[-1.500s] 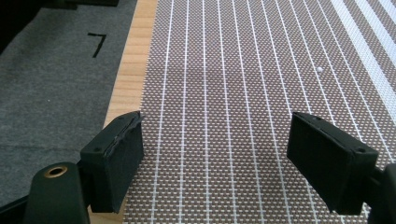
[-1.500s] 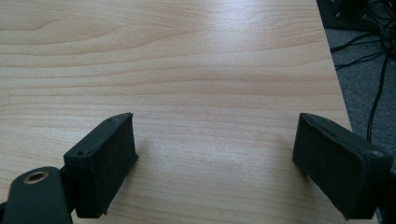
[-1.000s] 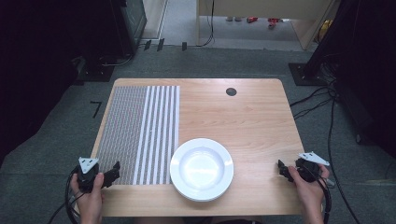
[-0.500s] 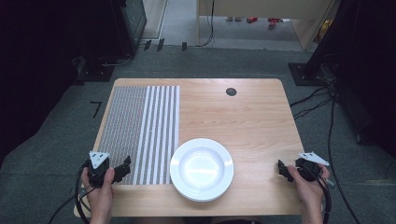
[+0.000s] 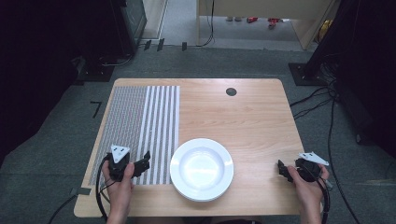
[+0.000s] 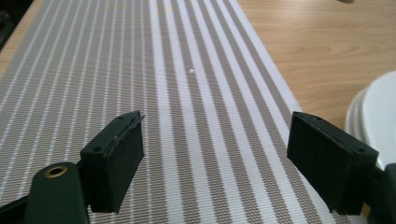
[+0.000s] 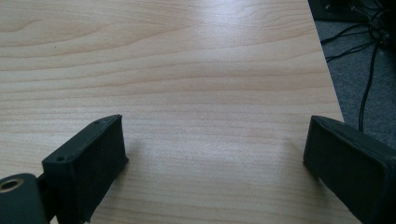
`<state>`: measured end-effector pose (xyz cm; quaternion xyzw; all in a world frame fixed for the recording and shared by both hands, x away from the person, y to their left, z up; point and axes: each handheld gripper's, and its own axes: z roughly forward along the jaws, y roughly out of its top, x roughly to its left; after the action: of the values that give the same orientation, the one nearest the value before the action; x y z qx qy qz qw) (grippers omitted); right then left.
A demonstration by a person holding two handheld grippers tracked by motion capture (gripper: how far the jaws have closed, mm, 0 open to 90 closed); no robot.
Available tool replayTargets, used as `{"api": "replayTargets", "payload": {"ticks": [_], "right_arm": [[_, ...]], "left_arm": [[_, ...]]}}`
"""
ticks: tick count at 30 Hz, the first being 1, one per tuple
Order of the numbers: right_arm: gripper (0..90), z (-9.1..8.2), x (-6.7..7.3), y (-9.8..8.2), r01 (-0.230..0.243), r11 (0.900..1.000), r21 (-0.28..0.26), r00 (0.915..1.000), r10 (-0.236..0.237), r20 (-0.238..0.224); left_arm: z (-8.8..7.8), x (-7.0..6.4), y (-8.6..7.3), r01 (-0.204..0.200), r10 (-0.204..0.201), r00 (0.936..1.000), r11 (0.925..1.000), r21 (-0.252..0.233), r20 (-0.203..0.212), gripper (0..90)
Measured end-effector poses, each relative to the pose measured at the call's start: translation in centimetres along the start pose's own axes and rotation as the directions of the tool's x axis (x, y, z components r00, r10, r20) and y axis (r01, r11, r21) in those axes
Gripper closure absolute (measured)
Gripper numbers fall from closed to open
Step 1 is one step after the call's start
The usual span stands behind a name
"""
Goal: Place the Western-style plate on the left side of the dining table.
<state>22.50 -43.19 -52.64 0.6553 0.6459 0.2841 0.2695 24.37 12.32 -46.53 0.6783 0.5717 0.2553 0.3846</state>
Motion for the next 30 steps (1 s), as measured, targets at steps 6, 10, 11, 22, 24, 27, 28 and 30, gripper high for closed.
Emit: {"api": "replayTargets", "payload": {"ticks": [6, 10, 11, 22, 24, 27, 28, 30], "right_arm": [[5.7, -0.1, 0.0, -0.1, 0.004, 1.000, 0.000, 1.0000, -0.004, -0.003], [5.7, -0.1, 0.1, -0.1, -0.002, 1.000, 0.000, 1.0000, 0.002, 0.002], [5.6, -0.1, 0.2, -0.1, -0.011, 1.000, 0.000, 0.9999, 0.011, 0.009], [6.2, -0.1, 1.6, 0.3, -0.104, 0.994, -0.027, 0.9946, 0.104, -0.008], [6.1, -0.3, 2.2, 0.5, -0.083, 0.996, -0.043, 0.9964, 0.082, -0.020], [6.1, -0.5, 3.4, 0.8, -0.014, 0.999, -0.044, 0.9999, 0.014, 0.000], [6.0, -0.6, 3.7, 0.9, -0.004, 0.999, -0.047, 1.0000, 0.004, -0.004], [6.0, -0.7, 4.5, 1.1, 0.003, 0.999, -0.052, 0.9997, -0.004, -0.025]], "left_arm": [[0.3, -0.6, -0.3, -0.006, 0.006, 0.9990, 1.0000, 0.006, 0.044, 19.0], [0.2, -0.8, -0.4, 0.012, -0.012, 0.9980, 0.9999, -0.001, 0.063, 19.0], [0.1, -1.0, -0.4, 0.011, -0.011, 0.9974, 0.9999, 0.000, 0.071, 19.0], [0.0, -2.1, -0.6, -0.008, 0.007, 0.9930, 0.9999, 0.007, 0.118, 19.0], [0.0, -2.3, -0.6, -0.012, 0.011, 0.9920, 0.9999, 0.006, 0.126, 19.0], [0.0, -2.6, -0.6, -0.011, 0.010, 0.9902, 0.9999, 0.003, 0.139, 19.0], [0.0, -2.7, -0.6, -0.013, 0.013, 0.9895, 0.9999, 0.005, 0.144, 19.0], [0.0, -2.9, -0.6, -0.014, 0.013, 0.9881, 0.9999, 0.006, 0.153, 19.0]]}}
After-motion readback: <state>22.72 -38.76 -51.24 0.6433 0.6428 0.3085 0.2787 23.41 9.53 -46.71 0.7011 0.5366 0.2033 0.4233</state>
